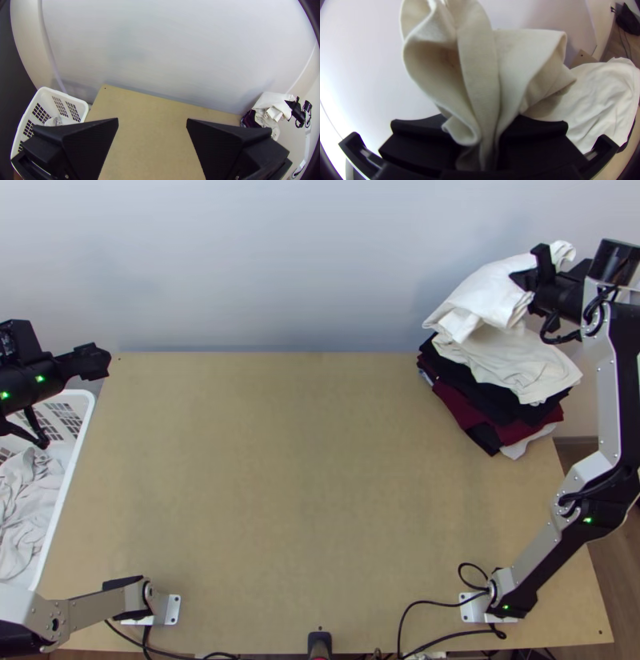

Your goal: Fold the t-shirt

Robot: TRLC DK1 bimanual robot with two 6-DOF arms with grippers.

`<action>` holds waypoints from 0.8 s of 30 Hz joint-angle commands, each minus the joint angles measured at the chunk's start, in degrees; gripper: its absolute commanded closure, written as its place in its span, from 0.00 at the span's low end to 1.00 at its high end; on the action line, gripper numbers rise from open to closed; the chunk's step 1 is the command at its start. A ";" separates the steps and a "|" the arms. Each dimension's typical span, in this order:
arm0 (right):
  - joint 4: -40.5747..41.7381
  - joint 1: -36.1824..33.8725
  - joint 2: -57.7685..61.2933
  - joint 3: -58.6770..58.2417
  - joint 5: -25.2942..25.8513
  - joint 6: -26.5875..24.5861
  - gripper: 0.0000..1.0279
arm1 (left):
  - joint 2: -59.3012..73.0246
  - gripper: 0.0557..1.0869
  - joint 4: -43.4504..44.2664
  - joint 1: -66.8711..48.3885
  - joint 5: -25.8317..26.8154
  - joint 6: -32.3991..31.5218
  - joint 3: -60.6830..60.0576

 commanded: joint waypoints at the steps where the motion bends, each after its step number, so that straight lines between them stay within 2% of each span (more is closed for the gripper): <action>1: 0.48 -1.92 -3.89 -2.06 -0.17 -2.45 0.97 | -1.30 0.04 0.66 -0.48 0.39 -1.04 -0.72; 19: 2.15 -13.88 -10.75 -24.74 -0.17 -15.81 0.97 | -0.16 0.04 1.89 -2.85 0.39 -1.57 -1.95; 20: 2.33 -14.14 -10.75 -25.26 -0.17 -16.16 0.91 | -0.07 0.04 1.89 -3.12 0.39 -1.74 -1.95; 21: 2.59 -14.40 -10.75 -25.79 -0.17 -16.16 0.74 | 0.02 0.04 2.07 -3.38 0.30 -1.83 -1.95; 23: 2.76 -15.11 -11.01 -26.85 -0.17 -16.87 0.24 | 0.10 0.04 2.25 -3.91 0.30 -2.01 -1.95; 24: 2.76 -15.55 -11.19 -27.46 -0.17 -17.31 0.08 | 0.19 0.04 2.42 -3.99 0.30 -2.01 -1.87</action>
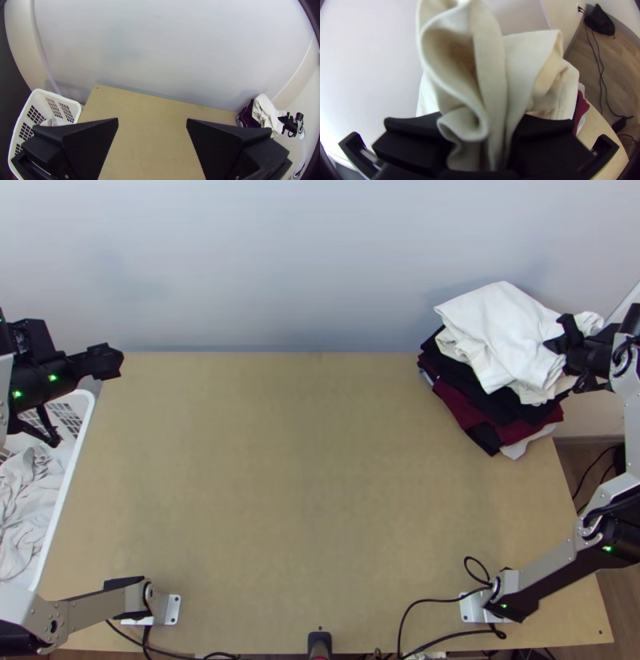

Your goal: Fold the t-shirt

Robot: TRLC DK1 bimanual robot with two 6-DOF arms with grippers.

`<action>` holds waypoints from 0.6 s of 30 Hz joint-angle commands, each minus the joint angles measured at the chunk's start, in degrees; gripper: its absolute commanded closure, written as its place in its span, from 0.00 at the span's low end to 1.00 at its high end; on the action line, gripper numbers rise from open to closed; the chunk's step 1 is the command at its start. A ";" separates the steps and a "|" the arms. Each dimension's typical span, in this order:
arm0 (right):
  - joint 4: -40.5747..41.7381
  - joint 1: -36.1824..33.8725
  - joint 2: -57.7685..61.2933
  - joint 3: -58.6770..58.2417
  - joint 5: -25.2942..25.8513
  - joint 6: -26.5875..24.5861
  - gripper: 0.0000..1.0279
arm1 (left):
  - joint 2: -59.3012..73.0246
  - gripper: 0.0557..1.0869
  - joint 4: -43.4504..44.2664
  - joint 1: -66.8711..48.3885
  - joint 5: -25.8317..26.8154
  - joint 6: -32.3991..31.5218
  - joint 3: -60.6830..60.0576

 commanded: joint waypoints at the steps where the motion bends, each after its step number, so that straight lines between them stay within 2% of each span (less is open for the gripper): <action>1: 1.45 -2.17 -3.02 -2.00 0.07 -2.45 0.05 | 0.26 0.04 0.83 -0.63 0.30 -1.02 -0.31; 11: 5.85 -10.44 -5.92 -4.20 0.25 -2.45 0.04 | 0.43 0.04 1.00 -0.89 0.30 -0.85 0.39; 15: 11.82 -10.70 -10.66 -6.31 6.57 -3.94 0.04 | 0.52 0.04 1.35 -0.89 0.30 -0.85 0.65; 18: 17.63 -7.89 -14.27 -7.10 9.83 -5.70 0.04 | 0.78 0.04 1.35 -0.89 0.30 -0.94 0.83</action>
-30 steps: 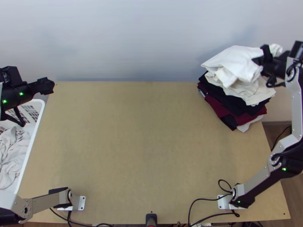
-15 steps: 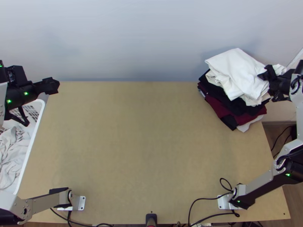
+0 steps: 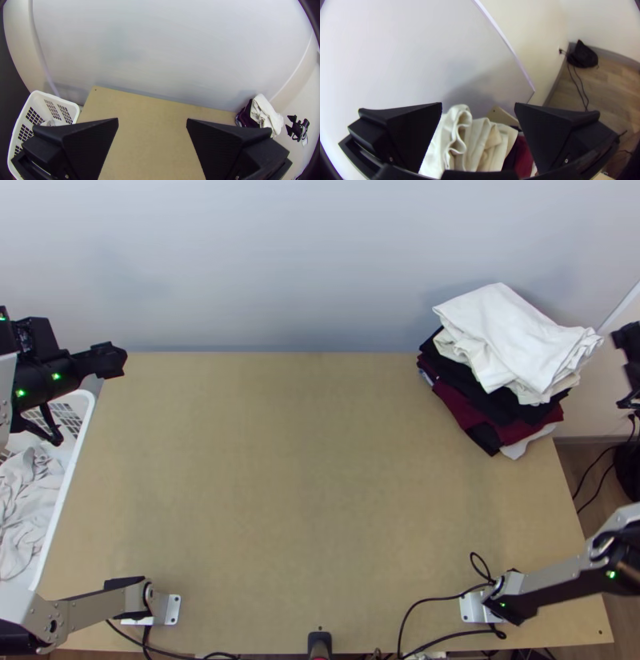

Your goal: Fold the t-shirt

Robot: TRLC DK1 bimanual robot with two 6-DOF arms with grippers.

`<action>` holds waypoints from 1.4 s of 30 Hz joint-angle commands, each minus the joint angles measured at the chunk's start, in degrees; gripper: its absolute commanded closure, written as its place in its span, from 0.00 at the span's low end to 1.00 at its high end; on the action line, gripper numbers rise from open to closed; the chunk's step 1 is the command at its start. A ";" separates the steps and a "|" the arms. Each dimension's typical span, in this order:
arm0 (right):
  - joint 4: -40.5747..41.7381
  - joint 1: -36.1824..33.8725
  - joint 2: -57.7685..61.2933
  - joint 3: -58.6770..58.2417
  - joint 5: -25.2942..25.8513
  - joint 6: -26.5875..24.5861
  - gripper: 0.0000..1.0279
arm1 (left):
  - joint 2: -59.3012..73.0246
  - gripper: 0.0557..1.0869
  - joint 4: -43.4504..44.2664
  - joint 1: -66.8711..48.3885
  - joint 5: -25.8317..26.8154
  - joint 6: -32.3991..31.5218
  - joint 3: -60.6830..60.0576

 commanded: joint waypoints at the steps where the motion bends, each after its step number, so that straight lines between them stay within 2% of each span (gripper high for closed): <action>1: 5.13 4.03 -6.14 -0.76 3.30 -3.50 0.04 | 0.52 0.04 0.46 -0.30 0.30 -0.94 0.89; 5: 11.63 13.79 -7.02 -2.08 9.98 -12.64 0.04 | 0.61 0.04 0.46 -0.30 0.30 -0.94 1.51; 9: 24.55 22.23 -4.91 -6.03 17.36 -24.24 0.05 | 0.61 0.04 0.46 0.14 0.30 -0.94 2.12; 13: 34.75 26.01 0.54 -8.23 19.56 -31.71 0.05 | 0.43 0.04 0.19 0.31 0.30 -0.94 2.12; 17: 45.82 26.09 8.01 -12.80 24.57 -37.86 0.05 | 0.08 0.04 0.10 0.58 0.30 -0.94 2.12; 23: 53.38 22.84 13.46 -25.28 29.40 -37.34 0.05 | -0.80 0.04 -0.16 1.63 0.30 -0.94 1.16; 27: 54.88 22.23 14.43 -32.84 32.39 -33.91 0.05 | -1.06 0.04 -0.16 2.25 0.30 -0.94 0.54; 29: 56.37 22.32 15.13 -34.86 32.92 -33.82 0.05 | -0.97 0.04 -0.16 2.42 0.30 -0.94 0.37; 35: 56.11 23.46 9.68 -29.24 34.06 -33.82 0.05 | -0.44 0.04 0.02 2.07 0.30 -0.94 0.81; 42: 55.49 28.29 7.48 -18.69 34.85 -37.86 0.05 | -0.27 0.04 0.02 1.81 0.30 -1.29 1.60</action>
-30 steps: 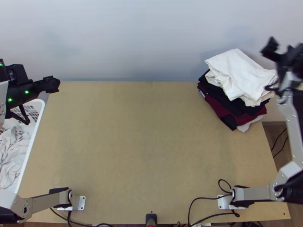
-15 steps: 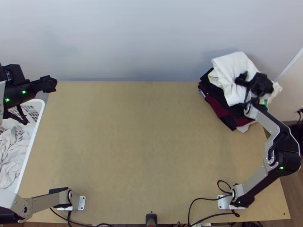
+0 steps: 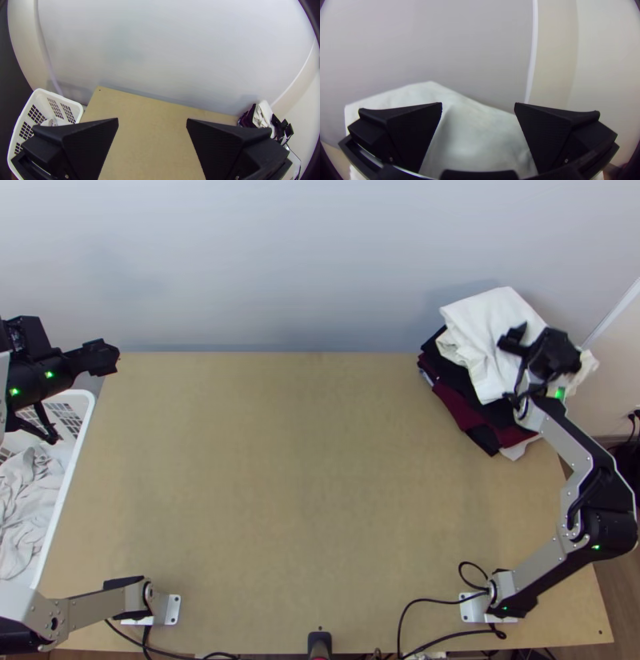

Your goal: Fold the t-shirt

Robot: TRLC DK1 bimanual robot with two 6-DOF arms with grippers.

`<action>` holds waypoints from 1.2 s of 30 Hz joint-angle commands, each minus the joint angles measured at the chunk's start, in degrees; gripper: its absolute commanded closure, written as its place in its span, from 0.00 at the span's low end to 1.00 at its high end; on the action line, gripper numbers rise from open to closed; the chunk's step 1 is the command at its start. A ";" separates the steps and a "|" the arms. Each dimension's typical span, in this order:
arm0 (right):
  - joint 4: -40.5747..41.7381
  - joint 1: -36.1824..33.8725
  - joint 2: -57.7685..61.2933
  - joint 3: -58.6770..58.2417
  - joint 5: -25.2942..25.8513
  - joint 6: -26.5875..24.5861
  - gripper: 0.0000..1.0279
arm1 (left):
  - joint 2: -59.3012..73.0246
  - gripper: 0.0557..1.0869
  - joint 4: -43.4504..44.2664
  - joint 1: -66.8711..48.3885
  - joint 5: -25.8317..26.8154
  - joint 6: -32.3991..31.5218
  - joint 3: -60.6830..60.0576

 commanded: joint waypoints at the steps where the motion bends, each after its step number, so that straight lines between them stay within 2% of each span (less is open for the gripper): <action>1: 0.02 2.61 -1.08 6.02 0.67 -2.89 0.05 | -0.62 0.04 -0.03 -0.09 0.30 -0.85 1.05; 10: -0.77 6.74 13.42 18.15 0.67 -8.34 0.05 | -1.15 0.04 -0.55 0.70 0.21 -0.50 1.58; 16: -7.89 7.27 21.60 21.49 1.19 -10.45 0.05 | -1.50 0.04 -0.82 1.22 0.30 -0.41 1.58; 26: -7.28 4.28 8.41 19.20 1.19 -4.13 0.05 | -1.59 0.04 -0.91 1.40 0.30 -0.41 1.14; 30: -7.28 1.91 3.67 15.07 1.19 -2.89 0.05 | -1.59 0.04 -0.91 1.31 0.30 -0.50 0.96; 36: -7.28 -2.75 0.50 6.46 1.28 2.82 0.05 | -1.41 0.04 -0.82 1.31 0.30 -0.50 1.14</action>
